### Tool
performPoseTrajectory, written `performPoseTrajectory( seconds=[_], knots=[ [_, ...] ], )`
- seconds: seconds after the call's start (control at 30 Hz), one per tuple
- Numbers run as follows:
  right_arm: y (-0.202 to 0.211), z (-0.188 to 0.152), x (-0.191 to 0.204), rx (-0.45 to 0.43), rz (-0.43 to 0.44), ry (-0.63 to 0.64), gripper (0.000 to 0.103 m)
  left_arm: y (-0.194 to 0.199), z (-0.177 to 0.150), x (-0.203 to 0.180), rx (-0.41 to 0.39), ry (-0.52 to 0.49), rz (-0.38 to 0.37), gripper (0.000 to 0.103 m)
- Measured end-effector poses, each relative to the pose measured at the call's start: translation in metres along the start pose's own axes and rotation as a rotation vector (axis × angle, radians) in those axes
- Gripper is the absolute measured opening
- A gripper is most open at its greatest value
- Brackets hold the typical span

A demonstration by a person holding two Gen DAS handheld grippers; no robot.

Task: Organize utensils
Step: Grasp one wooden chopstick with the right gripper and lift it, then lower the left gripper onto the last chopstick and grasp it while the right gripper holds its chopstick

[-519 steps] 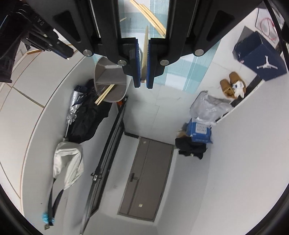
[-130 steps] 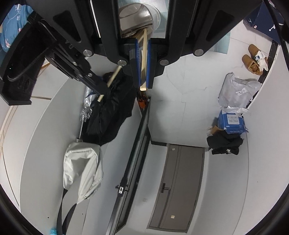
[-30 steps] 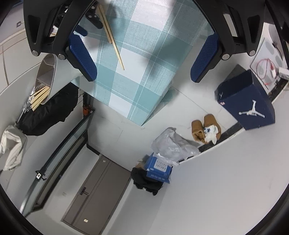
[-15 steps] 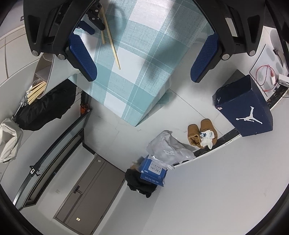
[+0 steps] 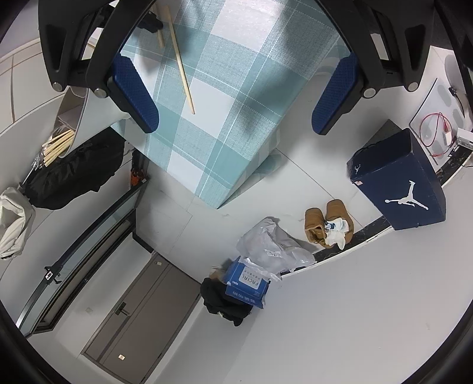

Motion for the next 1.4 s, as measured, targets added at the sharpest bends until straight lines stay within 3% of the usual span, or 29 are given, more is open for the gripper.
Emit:
performPoseTrajectory(
  seconds=[0.23, 0.5, 0.73, 0.83, 1.23, 1.4],
  knots=[
    [-0.002, 0.005, -0.002, -0.013, -0.003, 0.019, 0.012, -0.004, -0.001, 0.003, 0.028, 0.018, -0.042, 0.102],
    [-0.009, 0.028, 0.004, -0.025, 0.001, 0.038, 0.013, -0.014, -0.006, 0.006, 0.059, 0.001, -0.026, 0.102],
    [-0.009, 0.029, 0.002, -0.013, 0.038, 0.031, 0.005, -0.034, -0.018, -0.007, 0.115, -0.095, 0.029, 0.102],
    [0.003, 0.024, -0.010, -0.061, 0.072, -0.029, 0.005, -0.040, -0.024, -0.014, 0.141, -0.141, 0.037, 0.102],
    [0.080, -0.003, -0.088, -0.387, 0.251, -0.376, 0.005, -0.083, -0.048, -0.038, 0.293, -0.238, 0.142, 0.102],
    [0.085, -0.014, -0.119, -0.438, 0.381, -0.525, 0.005, -0.098, -0.055, -0.052, 0.318, -0.290, 0.164, 0.099]
  ],
)
Point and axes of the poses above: each gripper's, at about its wrist camera, not at the fingertips, and y roughly against the way its jaws point, x to its left, z to its top, the point moved 1 cm from there along -y, roughly the way its jaws point, and after that the axes turned 4 degrees about -z, right-handed, at the moved point
